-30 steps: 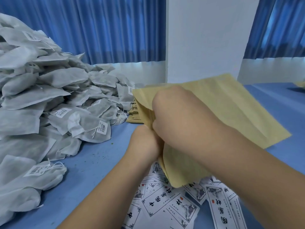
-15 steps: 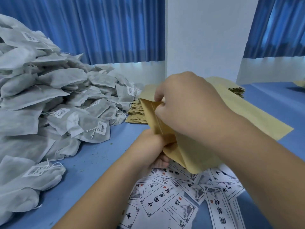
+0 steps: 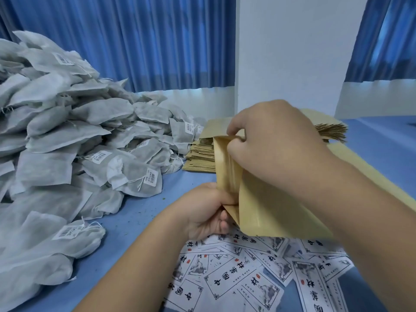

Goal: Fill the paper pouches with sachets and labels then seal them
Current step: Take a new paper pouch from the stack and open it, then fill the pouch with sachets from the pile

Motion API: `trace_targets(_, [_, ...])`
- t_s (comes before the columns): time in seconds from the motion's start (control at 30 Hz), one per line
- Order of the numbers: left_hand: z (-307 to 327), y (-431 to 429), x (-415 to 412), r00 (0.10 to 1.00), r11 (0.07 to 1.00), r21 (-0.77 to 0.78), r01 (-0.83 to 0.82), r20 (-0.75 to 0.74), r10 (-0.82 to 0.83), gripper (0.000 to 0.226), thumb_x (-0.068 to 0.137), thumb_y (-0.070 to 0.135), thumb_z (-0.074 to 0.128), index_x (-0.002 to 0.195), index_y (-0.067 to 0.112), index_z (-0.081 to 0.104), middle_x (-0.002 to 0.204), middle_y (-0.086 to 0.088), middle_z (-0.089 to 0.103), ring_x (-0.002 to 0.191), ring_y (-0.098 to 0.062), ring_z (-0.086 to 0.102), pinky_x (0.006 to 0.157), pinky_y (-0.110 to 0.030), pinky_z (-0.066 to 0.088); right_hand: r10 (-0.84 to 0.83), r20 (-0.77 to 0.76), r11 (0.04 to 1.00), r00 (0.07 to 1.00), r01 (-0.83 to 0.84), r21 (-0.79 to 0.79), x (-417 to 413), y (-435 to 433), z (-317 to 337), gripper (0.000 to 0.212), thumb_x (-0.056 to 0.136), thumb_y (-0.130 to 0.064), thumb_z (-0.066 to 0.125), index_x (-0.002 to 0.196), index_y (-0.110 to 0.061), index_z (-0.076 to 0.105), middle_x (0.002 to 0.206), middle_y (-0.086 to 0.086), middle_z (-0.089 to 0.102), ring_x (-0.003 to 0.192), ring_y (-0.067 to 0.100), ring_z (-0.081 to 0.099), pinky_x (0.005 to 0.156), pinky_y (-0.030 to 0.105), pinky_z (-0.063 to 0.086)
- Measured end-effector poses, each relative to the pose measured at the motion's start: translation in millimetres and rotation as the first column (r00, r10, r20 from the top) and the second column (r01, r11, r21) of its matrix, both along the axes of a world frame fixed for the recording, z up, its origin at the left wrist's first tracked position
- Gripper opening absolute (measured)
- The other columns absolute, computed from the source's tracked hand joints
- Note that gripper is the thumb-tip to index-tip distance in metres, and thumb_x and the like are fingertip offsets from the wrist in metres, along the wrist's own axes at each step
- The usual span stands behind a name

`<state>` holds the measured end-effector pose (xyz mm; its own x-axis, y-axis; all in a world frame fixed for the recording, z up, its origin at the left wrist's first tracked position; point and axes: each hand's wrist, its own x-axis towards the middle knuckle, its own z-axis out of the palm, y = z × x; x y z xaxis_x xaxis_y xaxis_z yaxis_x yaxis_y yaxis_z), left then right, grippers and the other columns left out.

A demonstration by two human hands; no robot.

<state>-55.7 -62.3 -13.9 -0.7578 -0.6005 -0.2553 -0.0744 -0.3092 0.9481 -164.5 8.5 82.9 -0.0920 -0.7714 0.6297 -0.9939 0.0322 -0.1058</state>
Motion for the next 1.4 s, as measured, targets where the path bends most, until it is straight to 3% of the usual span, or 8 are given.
trace_targets(0.1, [-2,0,2,0.974,0.961,-0.266,-0.078,0.183,0.130,0.038,0.085,-0.002,0.043,0.054,0.015,0.055,0.038,0.002,0.043,0.032,-0.009,0.034,0.036,-0.016,0.030,0.068,0.095,0.994,0.993,-0.075,0.082,-4,-11,-11,0.022,0.073,-0.019,0.056,0.087,-0.023,0.072,0.083,0.000,0.068,0.084,0.027,0.061,0.074,0.034,0.052])
trace_targets(0.2, [-4,-2,3,0.859,0.670,-0.731,-0.130,0.254,0.444,0.007,0.079,0.023,0.061,0.077,0.029,0.057,0.049,0.011,0.051,0.039,-0.002,0.045,0.037,-0.012,0.030,0.103,0.153,0.990,0.983,-0.117,0.083,-8,-18,-18,0.021,0.072,-0.017,0.057,0.081,-0.023,0.075,0.076,-0.003,0.067,0.080,0.023,0.060,0.071,0.031,0.050])
trace_targets(0.5, [-2,-10,17,0.822,0.412,-0.911,-0.033,0.209,0.530,0.071,0.072,0.059,0.065,0.135,0.042,0.037,0.110,0.018,0.044,0.094,0.008,0.048,0.071,-0.019,0.039,0.164,0.238,0.981,0.957,-0.184,0.064,-15,-23,-21,0.020,0.073,-0.015,0.060,0.081,-0.023,0.076,0.056,-0.013,0.050,0.065,0.011,0.049,0.054,0.020,0.035])
trace_targets(0.67, [6,-42,56,0.372,-0.021,-0.993,0.118,0.025,0.928,0.049,0.083,0.046,0.064,0.127,0.026,0.054,0.125,-0.003,0.045,0.117,-0.024,0.045,0.092,-0.038,0.037,0.149,0.280,0.978,0.948,-0.183,0.101,-16,-25,-23,0.016,0.075,-0.017,0.061,0.079,-0.028,0.073,0.058,-0.014,0.051,0.060,0.001,0.047,0.051,0.019,0.031])
trace_targets(0.77, [6,-63,90,0.156,0.071,-0.985,0.160,0.097,0.983,0.070,0.076,0.050,0.070,0.138,0.034,0.040,0.149,-0.007,0.028,0.138,-0.030,0.025,0.105,-0.049,0.029,0.148,0.287,0.976,0.946,-0.186,0.110,-15,-25,-24,0.015,0.075,-0.017,0.061,0.073,-0.028,0.071,0.057,-0.013,0.052,0.059,0.001,0.049,0.050,0.019,0.031])
trace_targets(0.9, [-1,-79,114,0.112,0.358,-0.920,0.157,0.377,0.919,0.087,0.069,0.061,0.073,0.142,0.043,0.030,0.156,-0.003,0.016,0.138,-0.033,0.021,0.104,-0.047,0.032,0.154,0.288,0.974,0.945,-0.195,0.119,-15,-25,-23,0.017,0.075,-0.014,0.059,0.071,-0.026,0.071,0.054,-0.013,0.051,0.057,0.002,0.048,0.049,0.019,0.031])
trace_targets(1.23, [-8,-91,117,0.251,0.145,-0.970,-0.193,0.094,0.963,0.029,0.078,0.010,0.069,0.100,0.008,0.050,0.120,-0.019,0.040,0.092,-0.040,0.051,0.076,-0.040,0.040,0.180,0.293,0.963,0.939,-0.230,0.144,-20,-24,-21,0.017,0.075,-0.014,0.059,0.070,-0.026,0.070,0.058,-0.012,0.054,0.060,0.003,0.050,0.052,0.020,0.034])
trace_targets(1.4, [0,-88,118,0.102,0.143,-0.987,-0.073,0.135,0.986,0.047,0.074,0.030,0.071,0.113,0.011,0.051,0.133,-0.017,0.037,0.113,-0.040,0.045,0.089,-0.045,0.040,0.199,0.292,0.952,0.936,-0.255,0.168,-21,-23,-21,0.018,0.075,-0.013,0.059,0.068,-0.025,0.070,0.054,-0.013,0.051,0.056,0.002,0.048,0.049,0.020,0.032])
